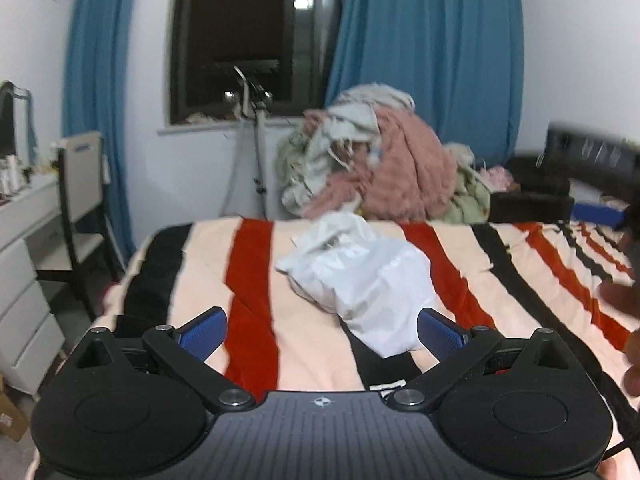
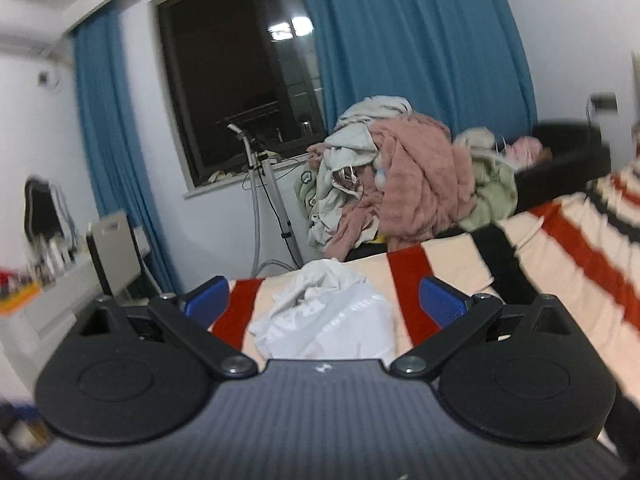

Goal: Fold clothes

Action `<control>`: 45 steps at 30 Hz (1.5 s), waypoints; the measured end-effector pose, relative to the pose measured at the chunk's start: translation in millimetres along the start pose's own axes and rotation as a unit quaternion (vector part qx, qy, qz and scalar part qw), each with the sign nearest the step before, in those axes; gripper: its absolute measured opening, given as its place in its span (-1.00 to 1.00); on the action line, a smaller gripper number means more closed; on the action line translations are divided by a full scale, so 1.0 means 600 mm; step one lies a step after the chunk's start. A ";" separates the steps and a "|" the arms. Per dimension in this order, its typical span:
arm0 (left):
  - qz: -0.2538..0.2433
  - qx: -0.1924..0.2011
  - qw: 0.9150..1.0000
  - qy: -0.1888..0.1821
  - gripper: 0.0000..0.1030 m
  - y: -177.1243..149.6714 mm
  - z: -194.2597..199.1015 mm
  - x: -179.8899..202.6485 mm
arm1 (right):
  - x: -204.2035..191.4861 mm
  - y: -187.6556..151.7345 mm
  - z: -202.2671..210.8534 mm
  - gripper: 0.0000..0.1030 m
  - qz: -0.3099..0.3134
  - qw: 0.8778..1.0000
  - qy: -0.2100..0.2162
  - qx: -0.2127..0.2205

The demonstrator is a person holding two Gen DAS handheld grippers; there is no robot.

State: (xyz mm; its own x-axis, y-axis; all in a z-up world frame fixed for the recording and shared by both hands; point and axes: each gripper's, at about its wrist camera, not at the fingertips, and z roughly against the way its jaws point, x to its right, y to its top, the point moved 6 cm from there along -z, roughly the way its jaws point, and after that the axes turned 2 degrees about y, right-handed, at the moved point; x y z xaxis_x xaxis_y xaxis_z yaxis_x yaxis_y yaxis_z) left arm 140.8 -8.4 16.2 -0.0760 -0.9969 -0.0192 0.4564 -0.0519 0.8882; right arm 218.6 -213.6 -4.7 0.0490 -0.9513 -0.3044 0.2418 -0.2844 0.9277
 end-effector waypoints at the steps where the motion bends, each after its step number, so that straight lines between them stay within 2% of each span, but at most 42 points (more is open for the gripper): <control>1: -0.001 -0.008 1.000 -0.004 0.98 -0.003 -0.030 0.003 | 0.005 0.003 -0.012 1.00 -0.008 1.000 -0.005 0.003; 3: -0.008 -0.029 0.999 -0.026 0.97 -0.011 -0.097 0.015 | 0.020 0.003 -0.034 1.00 -0.011 1.000 -0.024 0.012; 7: -0.039 -0.082 0.993 -0.082 0.78 -0.055 -0.225 0.068 | 0.067 -0.034 -0.080 1.00 0.006 0.998 -0.061 0.009; 10: -0.074 -0.090 0.987 -0.109 0.69 -0.095 -0.290 0.113 | 0.111 -0.082 -0.109 1.00 0.043 0.993 -0.109 0.019; 14: -0.122 -0.080 0.981 -0.124 0.51 -0.132 -0.360 0.160 | 0.157 -0.143 -0.154 0.99 0.039 0.991 -0.124 0.002; 17: -0.158 -0.059 0.979 -0.116 0.11 -0.151 -0.393 0.172 | 0.171 -0.168 -0.190 0.99 0.028 0.993 -0.117 -0.009; 18: -0.163 -0.053 0.979 -0.109 -0.15 -0.152 -0.399 0.169 | 0.173 -0.174 -0.202 1.00 0.026 0.993 -0.113 -0.011; 19: -0.155 -0.052 0.981 -0.104 -0.35 -0.153 -0.407 0.162 | 0.172 -0.181 -0.209 1.00 0.030 0.993 -0.110 -0.009; 21: -0.108 -0.060 0.987 -0.108 -0.81 -0.141 -0.416 0.138 | 0.175 -0.188 -0.223 1.00 0.042 0.993 -0.106 -0.008; 24: -0.048 -0.037 0.990 -0.128 -0.87 -0.098 -0.385 0.095 | 0.163 -0.192 -0.223 1.00 0.053 0.994 -0.092 -0.002; 27: 0.002 -0.005 0.988 -0.155 -0.88 -0.054 -0.334 0.054 | 0.146 -0.194 -0.217 1.00 0.062 0.995 -0.076 0.004; 31: 0.021 0.030 0.984 -0.177 -0.89 -0.027 -0.248 0.016 | 0.124 -0.197 -0.208 1.00 0.074 0.996 -0.055 0.012; 35: 0.045 0.051 0.981 -0.183 -0.89 -0.022 -0.166 -0.014 | 0.099 -0.200 -0.197 1.00 0.086 0.996 -0.032 0.019; 39: 0.059 0.072 0.976 -0.195 -0.91 -0.021 -0.081 -0.040 | 0.049 -0.214 -0.167 1.00 0.112 0.994 0.008 0.010; 41: 0.068 0.075 0.974 -0.201 -0.91 -0.029 -0.042 -0.054 | 0.024 -0.221 -0.152 1.00 0.125 0.992 0.028 0.005; 45: 0.090 0.064 0.976 -0.188 -0.90 -0.058 -0.010 -0.085 | -0.026 -0.235 -0.121 1.00 0.150 0.986 0.068 -0.004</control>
State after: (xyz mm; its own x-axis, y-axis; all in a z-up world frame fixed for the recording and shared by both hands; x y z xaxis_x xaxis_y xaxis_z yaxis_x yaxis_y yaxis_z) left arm 134.1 43.6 -16.3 -0.3362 -0.8958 0.2908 0.3793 0.1539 0.9124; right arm 254.4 -149.7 -146.5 0.2482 -0.9677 -0.0439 0.2047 0.0081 0.9788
